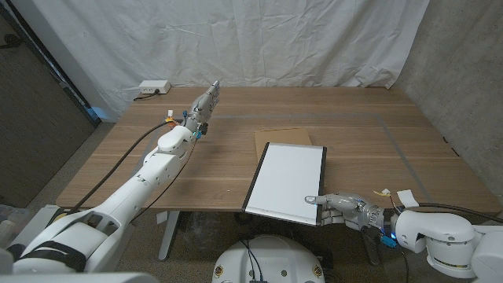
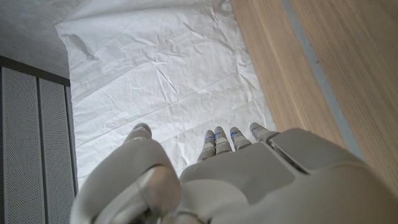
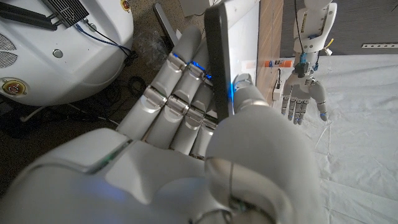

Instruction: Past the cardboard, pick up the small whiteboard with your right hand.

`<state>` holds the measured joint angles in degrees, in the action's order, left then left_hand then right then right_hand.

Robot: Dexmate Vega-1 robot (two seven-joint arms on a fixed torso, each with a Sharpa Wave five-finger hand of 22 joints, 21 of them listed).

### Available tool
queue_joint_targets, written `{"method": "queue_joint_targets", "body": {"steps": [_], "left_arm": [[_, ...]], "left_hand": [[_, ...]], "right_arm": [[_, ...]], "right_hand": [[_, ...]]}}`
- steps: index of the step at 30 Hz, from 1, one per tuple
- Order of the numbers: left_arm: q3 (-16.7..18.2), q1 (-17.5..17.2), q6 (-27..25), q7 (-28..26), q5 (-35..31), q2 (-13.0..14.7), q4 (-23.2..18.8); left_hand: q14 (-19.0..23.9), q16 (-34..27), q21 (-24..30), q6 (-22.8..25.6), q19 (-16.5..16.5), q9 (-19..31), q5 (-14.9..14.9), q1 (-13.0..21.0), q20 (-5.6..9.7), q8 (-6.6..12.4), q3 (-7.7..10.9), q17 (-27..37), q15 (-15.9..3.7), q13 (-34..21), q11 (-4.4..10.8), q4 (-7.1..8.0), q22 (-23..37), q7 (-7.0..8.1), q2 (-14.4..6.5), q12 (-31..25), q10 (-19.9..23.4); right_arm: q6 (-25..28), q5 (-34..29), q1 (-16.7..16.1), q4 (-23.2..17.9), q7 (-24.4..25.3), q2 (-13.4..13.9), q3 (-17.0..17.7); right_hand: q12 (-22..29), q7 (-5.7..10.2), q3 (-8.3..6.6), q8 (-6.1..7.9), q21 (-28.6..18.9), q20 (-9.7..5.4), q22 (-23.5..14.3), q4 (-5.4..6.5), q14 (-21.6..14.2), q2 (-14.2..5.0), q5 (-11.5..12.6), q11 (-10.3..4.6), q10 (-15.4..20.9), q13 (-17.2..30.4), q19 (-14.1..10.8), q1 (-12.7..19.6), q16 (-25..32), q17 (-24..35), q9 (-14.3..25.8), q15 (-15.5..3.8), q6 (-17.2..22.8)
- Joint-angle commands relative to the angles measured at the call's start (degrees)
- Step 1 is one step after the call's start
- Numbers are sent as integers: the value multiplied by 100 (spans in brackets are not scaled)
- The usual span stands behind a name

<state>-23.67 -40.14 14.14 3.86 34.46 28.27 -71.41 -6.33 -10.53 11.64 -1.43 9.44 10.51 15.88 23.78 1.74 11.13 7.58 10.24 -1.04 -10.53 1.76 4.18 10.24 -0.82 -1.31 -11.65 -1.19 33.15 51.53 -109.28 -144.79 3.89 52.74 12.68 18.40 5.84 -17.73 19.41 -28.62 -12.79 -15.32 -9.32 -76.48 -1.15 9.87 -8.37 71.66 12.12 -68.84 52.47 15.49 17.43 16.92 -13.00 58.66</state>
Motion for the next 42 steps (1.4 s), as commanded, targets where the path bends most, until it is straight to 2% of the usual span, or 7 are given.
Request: {"method": "queue_joint_targets", "body": {"steps": [1, 28, 42], "left_arm": [[-17, -6, -48, -23, -18, 12, -38], [17, -76, -47, -95, -29, 66, -230], [50, -193, -72, -161, -5, 109, -333]], "left_hand": [[-45, -17, -7, -32, 70, 20, -5, 7, 253, 14, -36, 20, 30, -22, 29, -10, 22, -12, -66, 5, -25], [-49, -16, -6, -33, 73, 20, -7, 15, 255, 13, -57, 20, 32, -22, 20, -11, 22, -20, -77, 4, -24], [-51, -16, -8, -30, 80, 20, -8, 19, 257, 14, -70, 20, 28, -22, 15, -12, 22, -19, -82, 6, -30]], "right_arm": [[-149, -31, -40, 34, -237, -118, 112], [-236, 52, -154, -64, -716, -403, 592], [-7, 225, 33, -127, -879, -428, 771]], "right_hand": [[34, 95, -28, 46, -37, 4, -19, 42, -49, -476, 20, 6, 38, 18, -26, 517, 45, 21, 36, 12, 166], [30, 94, -37, 36, -112, 2, -41, 43, -54, -479, 16, 14, 34, 50, 6, 556, 65, 74, 75, 0, 183], [30, 93, -41, 26, -157, 2, -56, 43, -51, -479, 16, 24, 37, 67, 18, 574, 74, 101, 94, -2, 180]]}}
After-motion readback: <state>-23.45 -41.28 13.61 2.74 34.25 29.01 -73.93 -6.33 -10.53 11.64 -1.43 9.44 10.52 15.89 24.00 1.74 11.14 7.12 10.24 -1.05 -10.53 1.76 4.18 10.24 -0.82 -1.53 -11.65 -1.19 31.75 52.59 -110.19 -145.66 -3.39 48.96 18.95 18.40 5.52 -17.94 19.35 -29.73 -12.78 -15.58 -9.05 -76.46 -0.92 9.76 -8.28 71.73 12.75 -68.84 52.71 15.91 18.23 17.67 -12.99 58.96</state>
